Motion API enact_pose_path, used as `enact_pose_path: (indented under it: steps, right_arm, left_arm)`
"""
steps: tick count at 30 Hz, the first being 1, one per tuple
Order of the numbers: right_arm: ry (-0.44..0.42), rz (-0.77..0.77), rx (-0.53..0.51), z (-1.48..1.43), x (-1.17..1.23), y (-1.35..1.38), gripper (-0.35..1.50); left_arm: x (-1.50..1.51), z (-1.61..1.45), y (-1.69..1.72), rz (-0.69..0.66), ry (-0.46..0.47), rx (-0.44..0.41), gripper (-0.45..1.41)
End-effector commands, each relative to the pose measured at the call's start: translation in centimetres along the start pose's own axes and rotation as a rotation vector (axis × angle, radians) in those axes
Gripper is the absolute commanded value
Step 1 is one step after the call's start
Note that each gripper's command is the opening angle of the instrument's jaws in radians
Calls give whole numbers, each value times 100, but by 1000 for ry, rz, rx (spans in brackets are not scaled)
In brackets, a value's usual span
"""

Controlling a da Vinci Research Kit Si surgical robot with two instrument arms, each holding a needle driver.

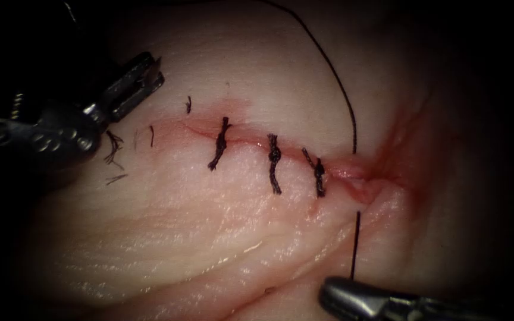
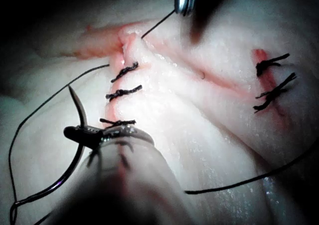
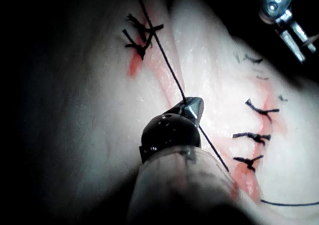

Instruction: Wound Closure

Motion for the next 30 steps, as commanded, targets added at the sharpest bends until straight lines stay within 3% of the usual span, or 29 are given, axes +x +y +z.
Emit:
enact_pose_path:
  steps: [1, 6, 12, 16, 19, 20, 21, 22, 23, 30]
  right_arm:
    - [18, -7, 7, 14, 19, -5, -35]
    - [54, -50, 57, 28, 74, -31, -35]
    - [102, -17, 100, 31, 81, -42, -35]
    - [150, -27, 158, 38, 111, -68, -35]
    - [168, -27, 164, 34, 119, -63, -35]
    - [159, -14, 156, 28, 118, -51, 49]
    - [146, -5, 136, 24, 116, -44, 96]
    - [136, 4, 112, 19, 113, -37, 120]
    - [133, 16, 90, 14, 109, -30, 131]
    - [118, 72, -23, -44, 69, 18, 148]
  left_arm:
    - [2, 14, 11, 7, 4, -11, -45]
    - [-4, 52, 48, -16, 16, -60, -45]
    - [-3, 47, 82, -43, 16, -68, -45]
    - [1, 44, 87, -39, 5, -86, -45]
    - [1, 41, 89, -38, 7, -86, -45]
    - [1, 38, 90, -36, 9, -94, -45]
    - [1, 36, 90, -36, 9, -97, -45]
    - [1, 34, 90, -35, 9, -100, -45]
    - [1, 33, 91, -34, 6, -102, -45]
    - [-7, 23, 94, -21, -32, -124, -45]
